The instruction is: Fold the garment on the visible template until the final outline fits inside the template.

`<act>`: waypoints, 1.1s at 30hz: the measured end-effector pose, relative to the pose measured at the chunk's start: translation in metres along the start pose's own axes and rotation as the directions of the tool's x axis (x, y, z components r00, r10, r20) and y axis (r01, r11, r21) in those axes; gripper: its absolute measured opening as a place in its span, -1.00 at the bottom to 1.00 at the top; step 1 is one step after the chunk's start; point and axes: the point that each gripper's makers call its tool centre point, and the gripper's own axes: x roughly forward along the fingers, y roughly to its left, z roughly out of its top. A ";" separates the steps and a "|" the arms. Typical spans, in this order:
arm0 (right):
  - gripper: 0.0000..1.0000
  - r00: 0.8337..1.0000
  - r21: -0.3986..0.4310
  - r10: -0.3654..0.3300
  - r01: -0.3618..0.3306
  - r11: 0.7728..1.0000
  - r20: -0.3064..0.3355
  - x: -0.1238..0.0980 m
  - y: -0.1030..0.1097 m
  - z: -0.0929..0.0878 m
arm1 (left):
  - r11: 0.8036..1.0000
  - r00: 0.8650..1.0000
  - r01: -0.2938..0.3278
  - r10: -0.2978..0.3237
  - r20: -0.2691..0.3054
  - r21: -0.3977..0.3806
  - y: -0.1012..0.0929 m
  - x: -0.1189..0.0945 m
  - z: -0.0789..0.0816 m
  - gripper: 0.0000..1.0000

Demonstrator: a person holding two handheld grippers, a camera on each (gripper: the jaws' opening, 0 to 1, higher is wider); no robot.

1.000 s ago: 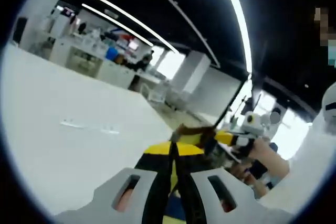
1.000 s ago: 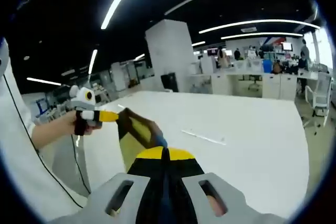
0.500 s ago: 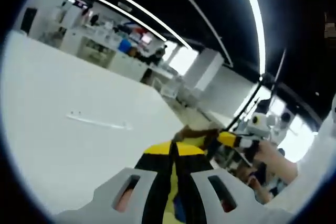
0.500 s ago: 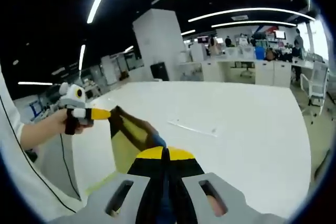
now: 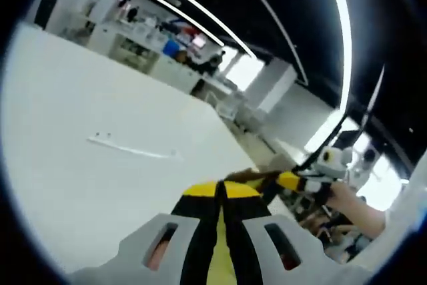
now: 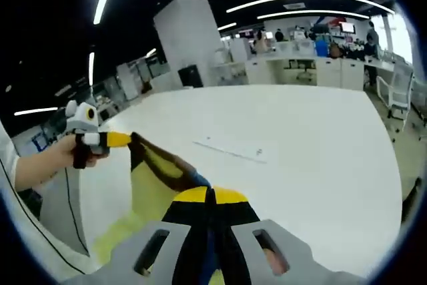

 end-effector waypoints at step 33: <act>-0.98 0.988 0.088 -0.108 0.119 0.989 -0.114 0.077 -0.060 -0.040 | 0.995 0.992 -0.103 0.102 -0.076 -0.011 0.082 0.071 -0.014 -1.00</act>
